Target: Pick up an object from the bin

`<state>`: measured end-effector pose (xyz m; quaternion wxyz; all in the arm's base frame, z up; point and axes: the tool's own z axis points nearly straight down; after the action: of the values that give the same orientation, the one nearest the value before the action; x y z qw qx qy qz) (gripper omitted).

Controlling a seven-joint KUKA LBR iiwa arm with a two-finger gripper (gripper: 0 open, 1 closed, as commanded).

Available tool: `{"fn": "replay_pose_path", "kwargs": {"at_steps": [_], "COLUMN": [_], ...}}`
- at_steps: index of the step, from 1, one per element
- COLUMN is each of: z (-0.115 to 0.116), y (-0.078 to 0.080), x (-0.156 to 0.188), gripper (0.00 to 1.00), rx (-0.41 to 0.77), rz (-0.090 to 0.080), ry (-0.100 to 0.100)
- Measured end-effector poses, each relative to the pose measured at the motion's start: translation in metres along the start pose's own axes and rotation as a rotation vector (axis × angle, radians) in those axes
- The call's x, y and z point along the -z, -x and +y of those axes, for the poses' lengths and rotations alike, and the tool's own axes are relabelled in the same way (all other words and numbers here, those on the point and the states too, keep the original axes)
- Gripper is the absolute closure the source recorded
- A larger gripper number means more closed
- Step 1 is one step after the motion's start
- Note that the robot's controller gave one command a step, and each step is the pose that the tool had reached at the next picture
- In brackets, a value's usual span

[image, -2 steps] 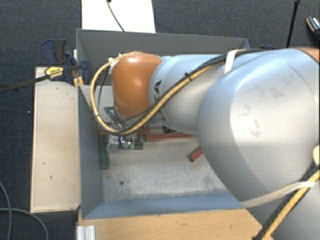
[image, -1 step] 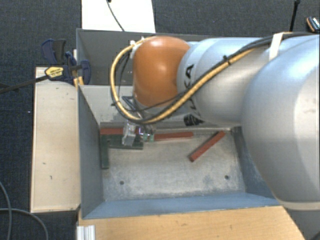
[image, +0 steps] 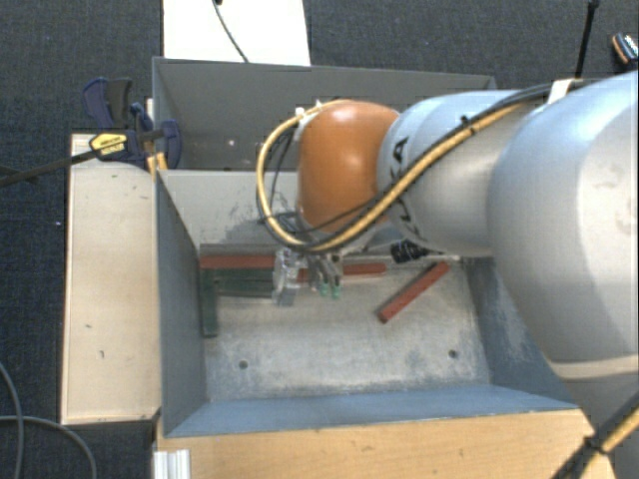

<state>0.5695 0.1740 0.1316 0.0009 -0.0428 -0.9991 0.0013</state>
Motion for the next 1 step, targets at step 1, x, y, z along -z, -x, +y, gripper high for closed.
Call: {"fn": "replay_pose_path", "kwargs": {"at_steps": [1], "z": [0.0031], "y": [0.0000], "x": [0.0023], "gripper": [0.00], "rx": [0.002], "rz": [-0.003], "ry": [0.004]}}
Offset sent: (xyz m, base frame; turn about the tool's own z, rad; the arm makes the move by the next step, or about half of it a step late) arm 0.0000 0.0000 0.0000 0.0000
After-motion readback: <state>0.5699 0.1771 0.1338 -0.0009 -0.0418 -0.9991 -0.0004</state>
